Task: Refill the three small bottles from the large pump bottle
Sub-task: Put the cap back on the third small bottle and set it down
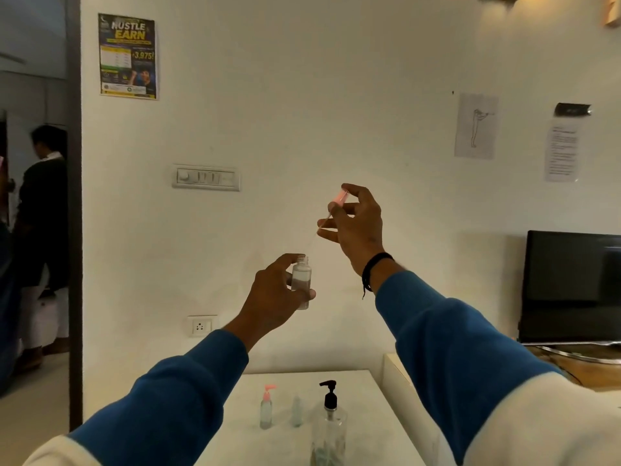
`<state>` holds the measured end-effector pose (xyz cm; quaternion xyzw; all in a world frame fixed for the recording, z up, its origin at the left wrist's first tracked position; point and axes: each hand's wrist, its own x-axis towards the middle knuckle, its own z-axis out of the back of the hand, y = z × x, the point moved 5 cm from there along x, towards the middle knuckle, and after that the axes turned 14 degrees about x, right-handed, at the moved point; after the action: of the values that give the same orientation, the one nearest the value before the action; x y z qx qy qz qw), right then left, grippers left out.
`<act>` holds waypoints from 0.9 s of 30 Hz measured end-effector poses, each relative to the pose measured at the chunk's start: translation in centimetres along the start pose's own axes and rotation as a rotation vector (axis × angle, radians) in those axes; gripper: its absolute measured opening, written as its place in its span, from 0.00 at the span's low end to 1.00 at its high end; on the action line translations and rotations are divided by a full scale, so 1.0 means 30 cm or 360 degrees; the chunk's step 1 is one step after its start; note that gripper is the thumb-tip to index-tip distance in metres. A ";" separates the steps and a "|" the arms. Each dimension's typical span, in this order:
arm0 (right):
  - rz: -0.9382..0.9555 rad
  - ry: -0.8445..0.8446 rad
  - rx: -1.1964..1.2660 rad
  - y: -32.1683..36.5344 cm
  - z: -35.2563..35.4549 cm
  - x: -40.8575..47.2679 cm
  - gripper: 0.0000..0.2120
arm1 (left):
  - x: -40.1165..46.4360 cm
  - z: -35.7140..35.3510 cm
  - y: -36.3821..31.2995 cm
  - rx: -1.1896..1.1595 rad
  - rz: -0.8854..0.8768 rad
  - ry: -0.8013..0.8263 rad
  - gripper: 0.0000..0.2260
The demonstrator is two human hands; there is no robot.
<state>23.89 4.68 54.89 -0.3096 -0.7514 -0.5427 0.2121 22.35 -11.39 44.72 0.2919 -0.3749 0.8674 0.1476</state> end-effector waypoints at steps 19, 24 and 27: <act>0.0116 0.0187 -0.0345 -0.023 -0.039 -0.057 0.20 | -0.004 0.008 -0.037 0.0062 -0.0078 -0.0076 0.29; 0.0232 0.0263 -0.0589 -0.030 -0.032 -0.072 0.20 | 0.001 0.004 -0.065 0.0092 -0.0112 -0.0147 0.28; 0.0221 0.0273 -0.0637 -0.034 -0.014 -0.078 0.19 | 0.006 0.006 -0.074 0.0093 -0.0130 -0.0196 0.27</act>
<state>24.85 3.51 52.79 -0.3491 -0.5849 -0.6893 0.2465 23.35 -10.01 46.18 0.3640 -0.3457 0.8516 0.1510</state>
